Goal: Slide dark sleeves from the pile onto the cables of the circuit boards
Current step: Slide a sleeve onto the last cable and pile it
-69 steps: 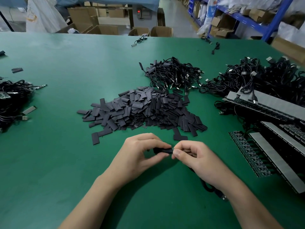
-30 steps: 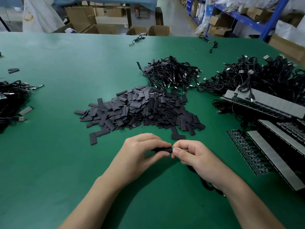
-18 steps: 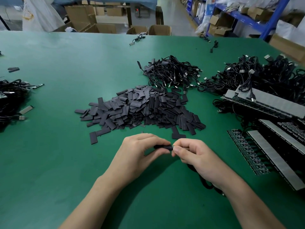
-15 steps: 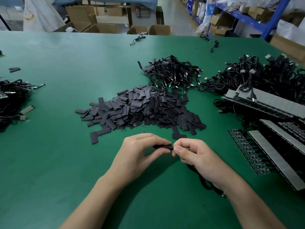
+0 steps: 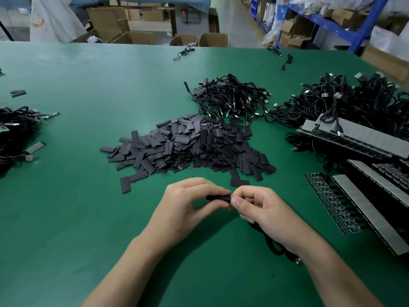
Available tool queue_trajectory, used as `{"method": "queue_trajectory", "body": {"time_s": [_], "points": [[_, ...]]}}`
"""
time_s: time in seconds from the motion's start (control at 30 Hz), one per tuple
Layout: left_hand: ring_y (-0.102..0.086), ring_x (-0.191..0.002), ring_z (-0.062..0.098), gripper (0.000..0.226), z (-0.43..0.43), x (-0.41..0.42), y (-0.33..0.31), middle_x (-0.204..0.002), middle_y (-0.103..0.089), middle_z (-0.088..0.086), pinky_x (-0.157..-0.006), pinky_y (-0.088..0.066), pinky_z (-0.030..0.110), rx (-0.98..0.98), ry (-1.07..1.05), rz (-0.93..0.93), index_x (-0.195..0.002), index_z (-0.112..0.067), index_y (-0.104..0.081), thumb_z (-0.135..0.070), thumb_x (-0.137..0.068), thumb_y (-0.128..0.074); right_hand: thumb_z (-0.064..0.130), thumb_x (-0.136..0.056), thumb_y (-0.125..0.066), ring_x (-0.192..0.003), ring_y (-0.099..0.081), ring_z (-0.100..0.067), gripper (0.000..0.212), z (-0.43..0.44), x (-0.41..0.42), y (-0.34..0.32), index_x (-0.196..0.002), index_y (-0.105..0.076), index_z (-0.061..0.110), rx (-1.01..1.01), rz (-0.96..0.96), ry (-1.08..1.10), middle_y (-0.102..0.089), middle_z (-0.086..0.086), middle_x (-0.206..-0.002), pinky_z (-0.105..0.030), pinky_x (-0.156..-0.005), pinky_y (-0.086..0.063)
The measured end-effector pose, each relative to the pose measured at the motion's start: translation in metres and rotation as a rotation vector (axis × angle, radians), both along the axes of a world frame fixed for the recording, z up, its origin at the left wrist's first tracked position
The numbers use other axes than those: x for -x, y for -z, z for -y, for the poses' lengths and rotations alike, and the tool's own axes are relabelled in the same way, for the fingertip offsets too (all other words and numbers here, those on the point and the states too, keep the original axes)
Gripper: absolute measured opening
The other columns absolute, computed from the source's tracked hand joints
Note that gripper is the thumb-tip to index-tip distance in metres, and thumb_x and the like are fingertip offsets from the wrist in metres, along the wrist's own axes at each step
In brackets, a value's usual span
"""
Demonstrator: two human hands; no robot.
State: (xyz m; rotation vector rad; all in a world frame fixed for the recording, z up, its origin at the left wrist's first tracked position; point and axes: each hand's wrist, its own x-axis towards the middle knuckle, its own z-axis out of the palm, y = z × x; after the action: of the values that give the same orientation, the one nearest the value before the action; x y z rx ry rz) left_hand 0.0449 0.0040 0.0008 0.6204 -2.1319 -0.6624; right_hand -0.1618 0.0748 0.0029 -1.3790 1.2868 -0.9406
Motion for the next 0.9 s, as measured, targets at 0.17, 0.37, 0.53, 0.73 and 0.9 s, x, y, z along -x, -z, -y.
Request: {"method": "queue_trajectory", "body": {"time_s": [0.17, 0.37, 0.53, 0.73, 0.9], "points": [[-0.069, -0.087, 0.004, 0.029, -0.001, 0.001, -0.003, -0.096, -0.074, -0.01, -0.082, -0.055, 0.023, -0.013, -0.139, -0.055, -0.108, -0.015, -0.08, -0.026, -0.081, -0.085, 0.036, -0.097, -0.058, -0.066, -0.051, -0.009, 0.02, 0.0, 0.0, -0.003, -0.084, -0.07, 0.027, 0.022, 0.019, 0.034, -0.054, 0.007, -0.066, -0.021, -0.069, -0.045], [-0.069, -0.079, 0.002, 0.025, -0.002, 0.0, -0.004, -0.092, -0.075, -0.017, -0.079, -0.049, 0.01, -0.049, -0.296, -0.137, -0.103, -0.019, -0.081, -0.025, -0.079, -0.084, 0.018, -0.104, -0.058, -0.063, -0.051, -0.011, 0.027, -0.001, -0.005, -0.005, -0.081, -0.072, 0.024, 0.027, 0.123, 0.108, -0.054, 0.004, -0.065, -0.019, -0.066, -0.046], [-0.069, -0.082, -0.004, 0.023, -0.003, 0.004, -0.002, -0.096, -0.077, -0.009, -0.081, -0.051, 0.011, -0.008, -0.307, -0.103, -0.104, -0.011, -0.081, -0.019, -0.082, -0.082, 0.013, -0.105, -0.057, -0.062, -0.049, -0.012, 0.033, 0.0, -0.011, -0.003, -0.079, -0.072, 0.025, 0.01, 0.138, 0.147, -0.053, 0.004, -0.063, -0.022, -0.065, -0.045], [-0.066, -0.081, -0.008, 0.024, -0.004, 0.005, -0.003, -0.094, -0.073, -0.016, -0.078, -0.054, 0.016, -0.006, -0.275, -0.06, -0.111, -0.012, -0.08, -0.019, -0.089, -0.076, 0.018, -0.103, -0.058, -0.061, -0.052, -0.012, 0.034, 0.0, -0.012, -0.003, -0.075, -0.071, 0.032, 0.026, 0.132, 0.156, -0.055, 0.005, -0.063, -0.022, -0.067, -0.047], [-0.067, -0.079, -0.006, 0.021, -0.005, 0.005, -0.006, -0.092, -0.074, -0.016, -0.078, -0.051, 0.012, -0.011, -0.31, -0.096, -0.108, -0.013, -0.081, -0.018, -0.088, -0.077, 0.019, -0.103, -0.059, -0.061, -0.053, -0.013, 0.03, 0.001, -0.014, -0.003, -0.079, -0.073, 0.03, 0.026, 0.139, 0.161, -0.057, 0.004, -0.062, -0.022, -0.067, -0.048]]}}
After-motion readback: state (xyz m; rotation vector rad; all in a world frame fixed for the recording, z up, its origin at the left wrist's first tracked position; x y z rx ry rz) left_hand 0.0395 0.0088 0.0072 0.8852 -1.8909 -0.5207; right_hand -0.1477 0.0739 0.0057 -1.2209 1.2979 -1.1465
